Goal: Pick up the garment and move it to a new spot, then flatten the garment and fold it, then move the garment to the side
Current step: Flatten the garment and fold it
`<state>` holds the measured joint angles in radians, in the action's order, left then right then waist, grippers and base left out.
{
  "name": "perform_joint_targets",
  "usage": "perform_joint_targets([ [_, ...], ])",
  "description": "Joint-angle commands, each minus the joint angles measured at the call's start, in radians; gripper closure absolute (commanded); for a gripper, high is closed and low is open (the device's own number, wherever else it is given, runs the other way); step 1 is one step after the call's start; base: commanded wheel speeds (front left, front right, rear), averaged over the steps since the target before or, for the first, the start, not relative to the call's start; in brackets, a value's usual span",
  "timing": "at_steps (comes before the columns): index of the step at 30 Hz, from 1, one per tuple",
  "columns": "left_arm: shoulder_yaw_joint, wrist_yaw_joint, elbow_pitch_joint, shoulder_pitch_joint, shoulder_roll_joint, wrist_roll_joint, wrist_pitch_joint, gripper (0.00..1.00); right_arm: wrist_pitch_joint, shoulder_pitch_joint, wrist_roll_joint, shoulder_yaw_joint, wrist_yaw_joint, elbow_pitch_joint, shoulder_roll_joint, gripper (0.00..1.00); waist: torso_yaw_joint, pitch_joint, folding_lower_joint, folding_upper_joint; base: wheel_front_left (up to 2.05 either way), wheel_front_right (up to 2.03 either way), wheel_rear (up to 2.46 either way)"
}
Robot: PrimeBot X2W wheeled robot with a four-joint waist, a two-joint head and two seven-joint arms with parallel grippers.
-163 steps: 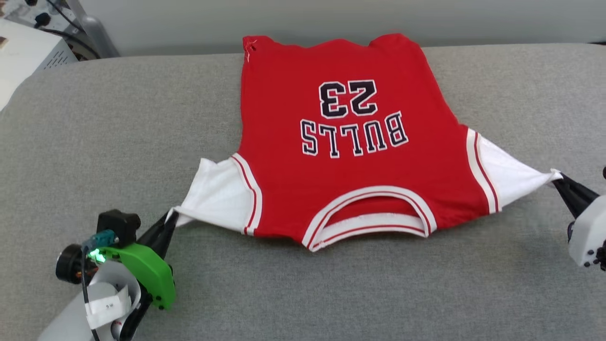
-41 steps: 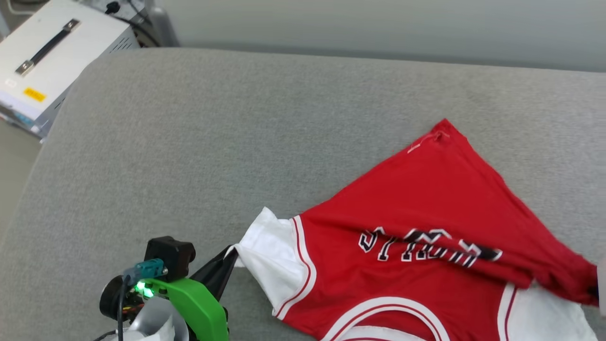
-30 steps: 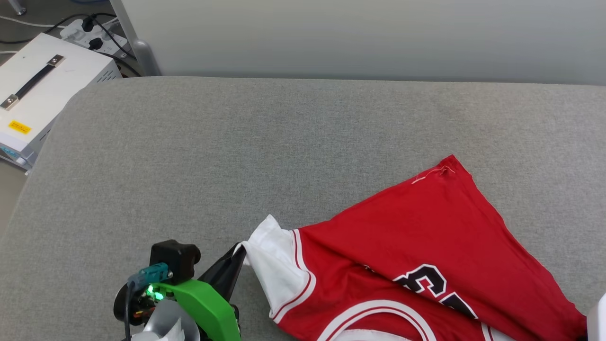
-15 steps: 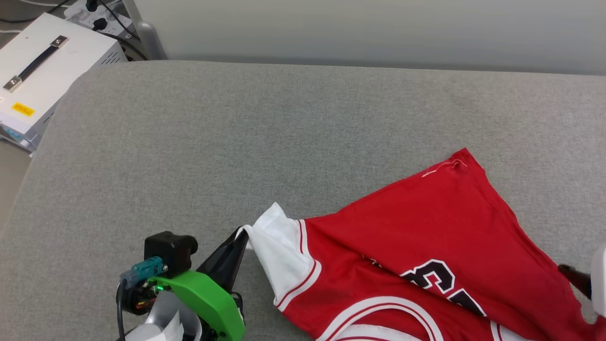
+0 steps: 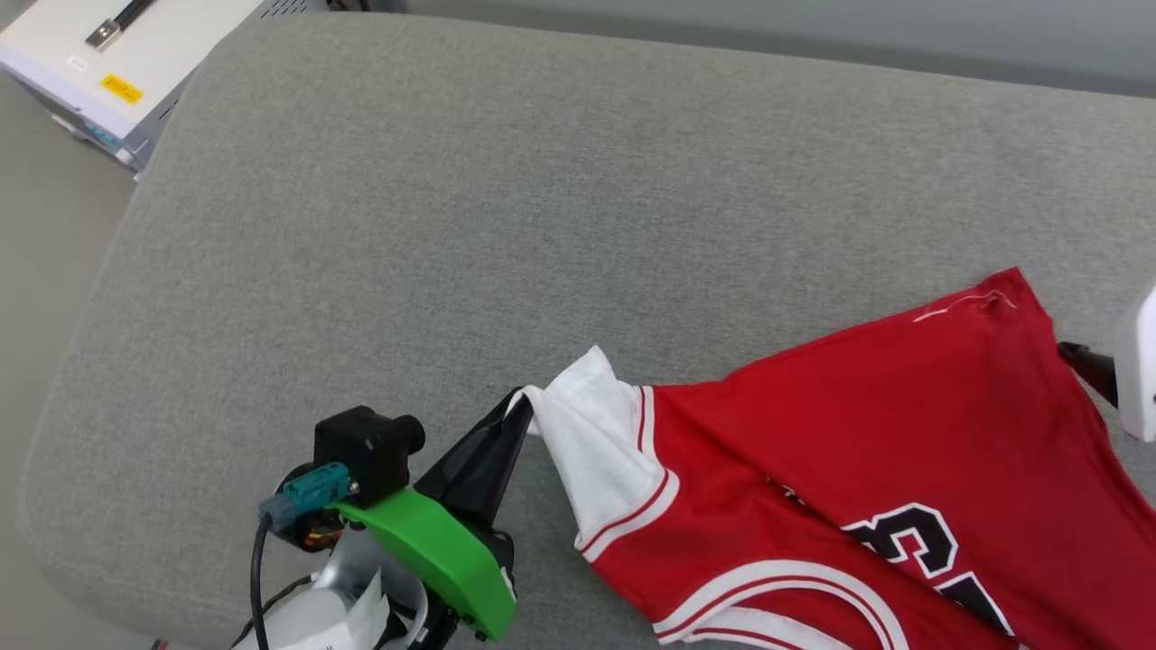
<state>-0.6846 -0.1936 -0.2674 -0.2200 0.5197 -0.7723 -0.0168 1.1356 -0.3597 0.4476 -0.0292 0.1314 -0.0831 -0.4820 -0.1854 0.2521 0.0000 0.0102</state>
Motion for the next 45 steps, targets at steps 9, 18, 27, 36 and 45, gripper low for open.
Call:
perform_joint_targets([
  [9,-0.017,0.035,0.007,-0.054,-0.030,0.023,0.027,1.00,0.015,-0.133,-0.061,0.023,-0.001,0.156,-0.041,0.00,-0.152,0.140,0.0000,-0.0102,0.00,0.00,0.00],
  [18,-0.039,0.051,0.037,-0.062,-0.061,0.020,0.042,1.00,0.038,-0.095,-0.090,0.054,-0.001,0.265,-0.076,0.00,-0.198,0.153,0.0000,-0.0102,0.00,0.00,0.00],
  [27,-0.039,0.051,0.063,-0.068,-0.065,0.019,0.049,1.00,0.006,-0.066,-0.069,0.043,-0.001,0.298,-0.083,1.00,-0.198,0.146,0.0000,-0.0102,0.00,0.00,0.00],
  [36,-0.011,0.041,0.084,-0.058,-0.049,0.005,0.067,1.00,-0.208,-0.116,-0.050,0.065,-0.001,0.330,-0.063,1.00,-0.137,0.038,0.0000,-0.0102,0.00,0.00,0.00],
  [45,0.012,0.017,0.087,-0.029,-0.027,0.010,0.099,1.00,-0.345,-0.129,0.017,0.107,-0.001,0.319,-0.086,1.00,-0.025,-0.112,0.0000,-0.0102,0.00,0.00,0.00],
])
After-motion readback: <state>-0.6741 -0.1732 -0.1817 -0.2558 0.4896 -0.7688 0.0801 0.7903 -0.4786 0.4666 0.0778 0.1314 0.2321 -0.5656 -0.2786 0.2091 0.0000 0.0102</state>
